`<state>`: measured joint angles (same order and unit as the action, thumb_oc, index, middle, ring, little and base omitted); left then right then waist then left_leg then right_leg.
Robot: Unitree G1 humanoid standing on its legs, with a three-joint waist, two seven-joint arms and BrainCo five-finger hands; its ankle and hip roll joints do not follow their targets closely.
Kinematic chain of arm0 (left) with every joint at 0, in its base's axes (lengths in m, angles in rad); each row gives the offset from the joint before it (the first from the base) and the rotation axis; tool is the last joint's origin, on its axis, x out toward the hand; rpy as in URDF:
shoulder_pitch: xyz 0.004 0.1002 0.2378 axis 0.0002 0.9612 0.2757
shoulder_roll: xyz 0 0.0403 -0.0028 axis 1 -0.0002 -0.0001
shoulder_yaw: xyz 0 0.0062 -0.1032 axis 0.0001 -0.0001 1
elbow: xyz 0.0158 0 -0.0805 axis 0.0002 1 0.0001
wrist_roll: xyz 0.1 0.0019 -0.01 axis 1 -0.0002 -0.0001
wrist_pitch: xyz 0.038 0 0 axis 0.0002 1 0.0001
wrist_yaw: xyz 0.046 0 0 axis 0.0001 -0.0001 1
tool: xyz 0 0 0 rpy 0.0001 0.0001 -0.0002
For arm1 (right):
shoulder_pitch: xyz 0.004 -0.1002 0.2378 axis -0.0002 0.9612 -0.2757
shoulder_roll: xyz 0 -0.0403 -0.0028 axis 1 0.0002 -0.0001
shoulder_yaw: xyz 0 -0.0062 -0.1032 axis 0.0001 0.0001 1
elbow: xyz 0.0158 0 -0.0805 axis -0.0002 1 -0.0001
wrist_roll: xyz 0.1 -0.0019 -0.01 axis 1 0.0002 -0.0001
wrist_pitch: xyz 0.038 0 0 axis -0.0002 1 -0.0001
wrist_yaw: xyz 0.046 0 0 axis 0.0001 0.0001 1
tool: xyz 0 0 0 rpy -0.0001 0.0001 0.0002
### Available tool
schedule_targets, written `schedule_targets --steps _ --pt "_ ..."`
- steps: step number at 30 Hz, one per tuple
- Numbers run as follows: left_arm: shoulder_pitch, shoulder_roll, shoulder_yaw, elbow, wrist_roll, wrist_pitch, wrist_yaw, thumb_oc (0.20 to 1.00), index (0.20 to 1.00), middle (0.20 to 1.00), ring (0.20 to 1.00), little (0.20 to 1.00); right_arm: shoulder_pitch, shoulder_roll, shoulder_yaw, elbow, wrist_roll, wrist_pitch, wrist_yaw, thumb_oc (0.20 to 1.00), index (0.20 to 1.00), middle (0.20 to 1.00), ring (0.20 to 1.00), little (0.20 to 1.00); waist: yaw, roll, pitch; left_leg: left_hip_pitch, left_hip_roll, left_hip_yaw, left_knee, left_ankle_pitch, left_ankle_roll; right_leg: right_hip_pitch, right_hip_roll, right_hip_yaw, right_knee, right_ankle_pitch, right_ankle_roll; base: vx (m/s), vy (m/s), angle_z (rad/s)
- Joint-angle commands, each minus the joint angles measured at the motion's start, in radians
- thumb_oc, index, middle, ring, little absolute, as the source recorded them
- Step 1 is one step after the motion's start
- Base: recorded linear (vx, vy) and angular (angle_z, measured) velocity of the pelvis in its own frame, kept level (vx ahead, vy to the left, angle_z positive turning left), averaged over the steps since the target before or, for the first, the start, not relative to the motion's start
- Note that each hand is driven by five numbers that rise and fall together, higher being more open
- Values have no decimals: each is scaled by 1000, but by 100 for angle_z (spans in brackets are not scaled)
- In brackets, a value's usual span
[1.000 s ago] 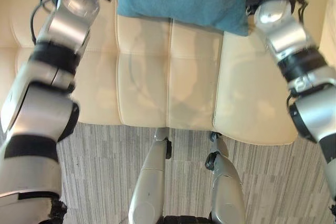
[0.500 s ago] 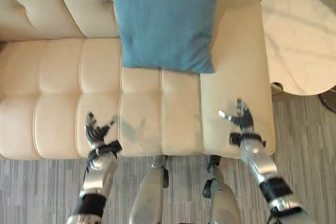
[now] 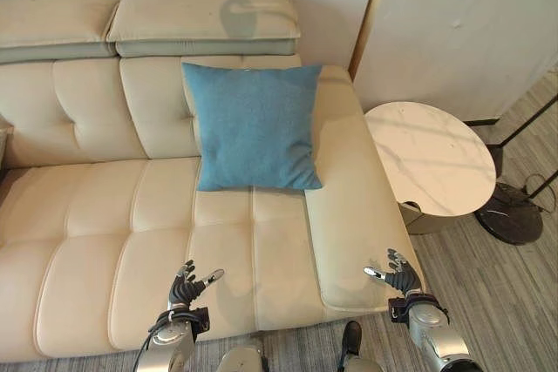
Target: Pick up all the scattered cushions and arrange them neatly on the sofa.
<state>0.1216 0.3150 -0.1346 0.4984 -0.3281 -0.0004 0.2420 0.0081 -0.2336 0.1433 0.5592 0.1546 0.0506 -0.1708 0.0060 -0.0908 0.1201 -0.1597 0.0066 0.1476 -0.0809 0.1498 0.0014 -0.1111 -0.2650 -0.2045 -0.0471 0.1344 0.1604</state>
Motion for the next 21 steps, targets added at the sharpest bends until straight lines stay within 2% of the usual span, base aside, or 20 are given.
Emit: schedule_targets --steps 1,2,3,4,5,6,7,8,11,15,17,18,19,20,21 --pt "-31 -10 -11 -23 67 -12 -41 1000 1000 1000 1000 1000 -34 -31 -13 -39 -14 -26 7 1000 1000 1000 1000 1000 -4 81 46 96 -14 -12 -6 -143 34 85 103 16 175 -153 -5 -58 -51 -9" --pt "-24 -7 -16 -27 78 -5 -51 1000 1000 1000 1000 1000 -23 -29 -10 -31 -12 -26 13 1000 1000 1000 1000 1000 -8 83 40 103 -18 -16 -6 -143 35 95 121 28 222 -183 -12 -124 -119 -2" --pt "-7 -5 -17 -29 88 5 -59 1000 1000 1000 1000 1000 -2 -24 -3 -28 -15 -25 21 1000 1000 1000 1000 1000 -18 79 34 113 -24 -25 -6 -136 32 110 170 82 312 -229 -18 -125 -119 4" --pt "-7 -5 -17 -29 88 6 -59 1000 1000 1000 1000 1000 -2 -24 -3 -28 -15 -25 21 1000 1000 1000 1000 1000 -18 80 32 111 -23 -24 -6 -135 32 107 171 82 313 -228 -18 -197 -213 21" --pt "8 -7 -8 -30 82 14 -57 1000 1000 1000 1000 1000 10 -25 6 -38 -24 -18 24 1000 1000 1000 1000 1000 -15 70 24 108 -29 -27 -6 -126 26 152 204 110 287 -256 -36 -106 -123 27" --pt "8 -7 -8 -30 82 14 -57 1000 1000 1000 1000 1000 10 -25 6 -38 -24 -18 24 1000 1000 1000 1000 1000 -15 71 23 106 -27 -27 -6 -125 25 151 205 110 286 -254 -37 -270 -280 41" --pt "17 -10 14 -35 72 17 -46 1000 1000 1000 1000 1000 13 -27 15 -49 -26 -11 26 1000 1000 1000 1000 1000 -4 62 25 90 -25 -27 -6 -91 10 201 226 97 178 -293 -70 -173 -162 20" --pt "17 -10 14 -35 72 17 -46 1000 1000 1000 1000 1000 13 -27 15 -49 -26 -11 26 1000 1000 1000 1000 1000 -5 63 23 88 -24 -27 -6 -90 10 200 227 97 176 -291 -70 -292 -276 -5" --pt "25 -11 37 -47 49 25 -36 1000 1000 1000 1000 1000 27 -45 24 -99 -24 -10 31 1000 1000 1000 1000 1000 4 57 40 35 -2 -39 -6 -8 -35 229 279 103 63 -302 -115 -355 -301 -40" --pt "34 -27 41 -71 44 32 -37 1000 1000 1000 1000 1000 48 -68 30 -121 -10 -11 27 1000 1000 1000 1000 1000 5 70 99 -24 19 -81 -6 68 -100 205 293 36 31 -273 -136 -483 -256 26" --pt "31 -32 43 -69 41 33 -38 1000 1000 1000 1000 1000 44 -67 34 -115 -10 -7 30 1000 1000 1000 1000 1000 3 65 102 -22 17 -82 23 48 -89 196 284 27 35 -264 -136 -345 -119 36" --pt "38 -39 46 -67 39 30 -42 1000 1000 1000 1000 1000 43 -68 45 -111 -18 0 42 1000 1000 1000 1000 1000 -2 53 95 -5 20 -61 96 -3 -65 182 263 13 26 -241 -130 -172 -55 7" --pt "39 -39 46 -67 39 30 -42 1000 1000 1000 1000 1000 44 -68 45 -111 -18 0 42 1000 1000 1000 1000 1000 -1 52 95 -5 21 -60 100 -6 -65 183 263 14 25 -241 -130 -230 -75 -2" --pt "42 -43 44 -65 34 30 -45 1000 1000 1000 1000 1000 44 -68 49 -106 -20 2 47 1000 1000 1000 1000 1000 -3 47 89 6 23 -47 124 -31 -58 182 255 9 17 -236 -128 -123 -38 6" --pt "41 -46 41 -60 27 28 -50 1000 1000 1000 1000 1000 41 -69 55 -101 -23 4 48 1000 1000 1000 1000 1000 -2 40 89 20 26 -32 188 -87 -48 183 245 8 14 -232 -129 -156 -44 6"
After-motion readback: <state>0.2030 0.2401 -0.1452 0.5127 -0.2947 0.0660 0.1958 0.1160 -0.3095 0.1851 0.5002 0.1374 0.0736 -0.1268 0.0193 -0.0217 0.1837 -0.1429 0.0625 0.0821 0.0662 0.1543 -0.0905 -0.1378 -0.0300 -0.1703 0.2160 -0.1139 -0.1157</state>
